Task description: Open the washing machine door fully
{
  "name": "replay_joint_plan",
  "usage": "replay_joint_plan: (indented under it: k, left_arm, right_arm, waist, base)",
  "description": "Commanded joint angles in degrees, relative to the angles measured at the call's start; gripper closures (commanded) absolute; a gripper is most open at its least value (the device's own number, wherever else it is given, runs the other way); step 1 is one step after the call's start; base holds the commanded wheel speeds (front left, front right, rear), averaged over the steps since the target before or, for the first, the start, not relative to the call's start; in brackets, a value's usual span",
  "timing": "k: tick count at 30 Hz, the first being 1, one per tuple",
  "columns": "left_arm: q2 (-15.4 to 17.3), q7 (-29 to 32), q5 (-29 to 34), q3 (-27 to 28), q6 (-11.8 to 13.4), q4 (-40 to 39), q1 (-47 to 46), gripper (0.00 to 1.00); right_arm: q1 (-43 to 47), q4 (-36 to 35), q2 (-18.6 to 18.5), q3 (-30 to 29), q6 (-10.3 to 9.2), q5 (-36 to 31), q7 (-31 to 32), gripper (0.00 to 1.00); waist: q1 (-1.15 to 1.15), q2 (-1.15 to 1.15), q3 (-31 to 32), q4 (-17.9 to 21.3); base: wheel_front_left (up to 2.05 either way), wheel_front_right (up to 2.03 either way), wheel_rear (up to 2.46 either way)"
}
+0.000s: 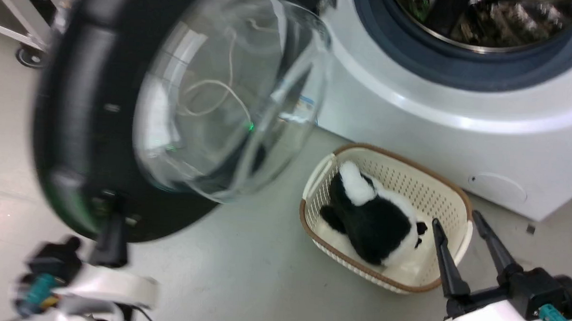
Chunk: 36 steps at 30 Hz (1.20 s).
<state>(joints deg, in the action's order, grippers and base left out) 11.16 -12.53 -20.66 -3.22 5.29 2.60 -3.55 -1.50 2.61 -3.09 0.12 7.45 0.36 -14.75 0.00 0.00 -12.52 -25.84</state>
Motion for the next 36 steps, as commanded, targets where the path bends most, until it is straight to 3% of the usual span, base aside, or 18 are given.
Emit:
replay_joint_plan:
  k: [1, 6, 12, 19, 24, 29, 36]
  left_arm:
    - [0.97, 0.32, -0.50, 1.05, -0.12, 0.39, -1.51, 1.00]
    - [6.00, 1.84, -3.85, 6.84, -0.94, 4.81, -6.50, 1.00]
    - [11.63, 0.91, -6.32, 13.75, -0.06, 12.60, -13.52, 1.00]
    - [15.28, -1.47, -8.30, 16.83, -3.40, 23.70, -19.16, 1.00]
    - [14.52, -2.18, -7.56, 16.36, -5.10, 25.71, -19.08, 1.00]
    - [12.19, -2.42, -6.69, 14.63, -9.33, 24.37, -17.09, 1.00]
    - [5.02, -2.45, -2.15, 17.67, -10.32, 11.10, -9.98, 1.00]
  right_arm:
    - [-0.87, -0.43, -0.02, -0.21, 0.03, -0.34, -0.25, 0.00]
    - [-2.04, -1.09, -1.15, -1.14, 0.03, -0.83, -0.25, 0.00]
    - [-3.54, -1.41, -2.48, -0.89, 0.03, -1.09, -0.24, 0.00]
    - [-4.17, -1.31, -3.03, -1.33, 0.03, -1.09, -0.23, 0.00]
    - [-3.96, -0.88, -2.39, -1.51, 0.03, -0.98, -0.23, 0.00]
    - [-3.86, -0.96, -1.70, -2.06, 0.03, -0.72, -0.24, 0.00]
    - [-3.54, -2.77, -0.44, -3.86, 0.03, -0.25, -0.24, 0.00]
  waist:
    - [0.00, 0.00, -1.86, 1.13]
    - [0.00, 0.00, -5.08, 2.46]
    - [0.00, 0.00, -7.81, 4.52]
    - [0.00, 0.00, -8.57, 6.12]
    - [0.00, 0.00, -7.02, 6.59]
    - [0.00, 0.00, -4.13, 7.30]
    - [0.00, 0.00, 0.92, 11.02]
  base:
    - [0.00, 0.00, 0.00]
    - [0.00, 0.00, 0.00]
    - [0.00, 0.00, 0.00]
    - [0.00, 0.00, 0.00]
    - [0.00, 0.00, 0.00]
    - [0.00, 0.00, 0.00]
    - [0.00, 0.00, 0.00]
